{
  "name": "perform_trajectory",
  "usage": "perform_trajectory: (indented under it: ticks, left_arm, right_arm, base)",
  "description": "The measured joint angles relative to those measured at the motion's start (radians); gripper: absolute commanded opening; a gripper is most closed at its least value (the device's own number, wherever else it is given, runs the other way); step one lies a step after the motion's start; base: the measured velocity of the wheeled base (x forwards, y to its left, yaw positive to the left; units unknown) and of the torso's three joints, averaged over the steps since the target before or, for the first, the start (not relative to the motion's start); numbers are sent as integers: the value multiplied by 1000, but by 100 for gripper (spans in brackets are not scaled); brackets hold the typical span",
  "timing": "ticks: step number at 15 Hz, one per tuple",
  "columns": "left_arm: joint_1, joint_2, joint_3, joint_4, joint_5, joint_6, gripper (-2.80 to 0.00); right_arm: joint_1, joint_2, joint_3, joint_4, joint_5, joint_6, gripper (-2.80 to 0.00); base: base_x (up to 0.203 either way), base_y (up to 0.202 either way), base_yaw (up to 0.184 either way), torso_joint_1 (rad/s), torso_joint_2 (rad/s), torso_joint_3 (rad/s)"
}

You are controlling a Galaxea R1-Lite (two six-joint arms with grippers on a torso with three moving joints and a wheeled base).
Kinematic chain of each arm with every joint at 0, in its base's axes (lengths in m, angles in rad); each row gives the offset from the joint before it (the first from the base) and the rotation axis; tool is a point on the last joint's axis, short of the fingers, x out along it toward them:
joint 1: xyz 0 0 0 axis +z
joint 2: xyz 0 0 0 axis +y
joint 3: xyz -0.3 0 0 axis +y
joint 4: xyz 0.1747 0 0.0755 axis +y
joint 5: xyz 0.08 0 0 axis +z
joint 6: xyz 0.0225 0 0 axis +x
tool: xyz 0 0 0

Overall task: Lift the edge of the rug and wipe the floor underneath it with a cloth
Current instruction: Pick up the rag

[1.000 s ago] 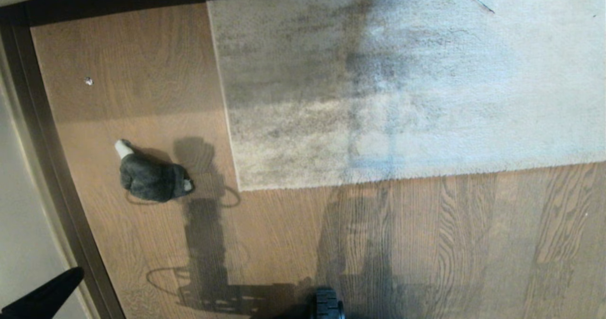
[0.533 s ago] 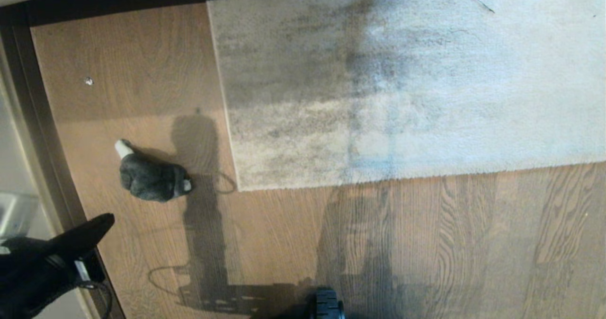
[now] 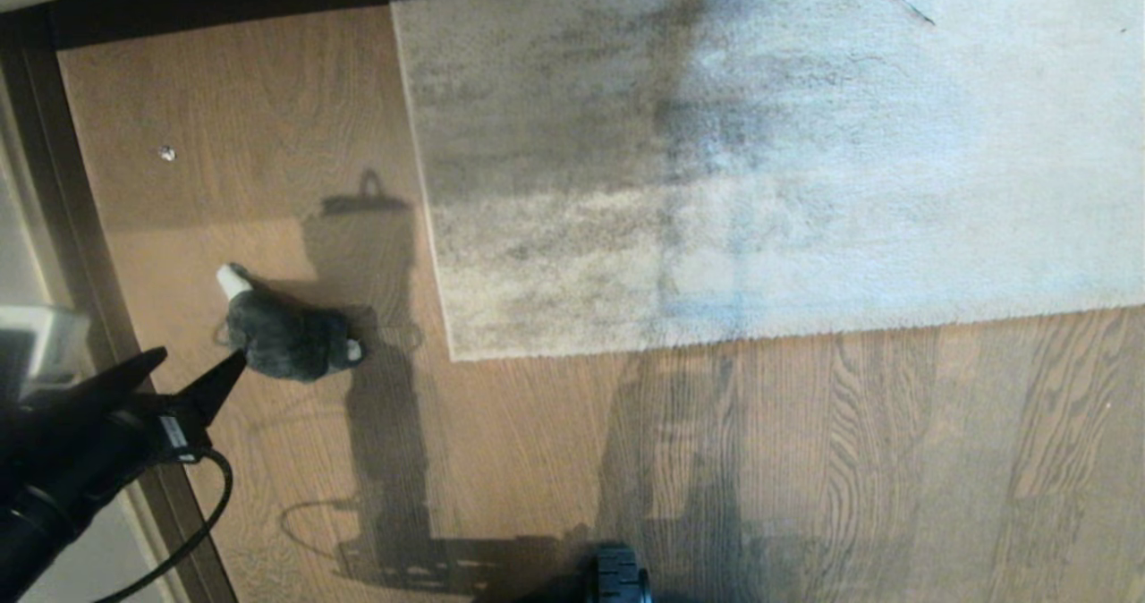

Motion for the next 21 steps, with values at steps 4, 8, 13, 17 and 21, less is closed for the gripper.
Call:
perform_trajectory:
  ticks: [4, 8, 13, 17, 21]
  left_arm:
    - [28, 102, -22, -121, 0, 0, 0]
    - [52, 256, -18, -318, 1, -1, 0]
    - [75, 416, -34, -350, 0, -6, 0]
    - [76, 496, -45, -351, 1, -6, 0]
    - [77, 570, -69, -351, 1, -5, 0]
  right_arm:
    - [0, 0, 0, 0, 0, 0, -280]
    - [0, 0, 0, 0, 0, 0, -280]
    - [0, 0, 0, 0, 0, 0, -280]
    - [0, 0, 0, 0, 0, 0, -280]
    - [0, 0, 0, 0, 0, 0, -280]
  base:
    - [0, 0, 0, 0, 0, 0]
    - [0, 0, 0, 0, 0, 0]
    - [0, 0, 0, 0, 0, 0]
    - [0, 0, 0, 0, 0, 0]
    - [0, 0, 0, 0, 0, 0]
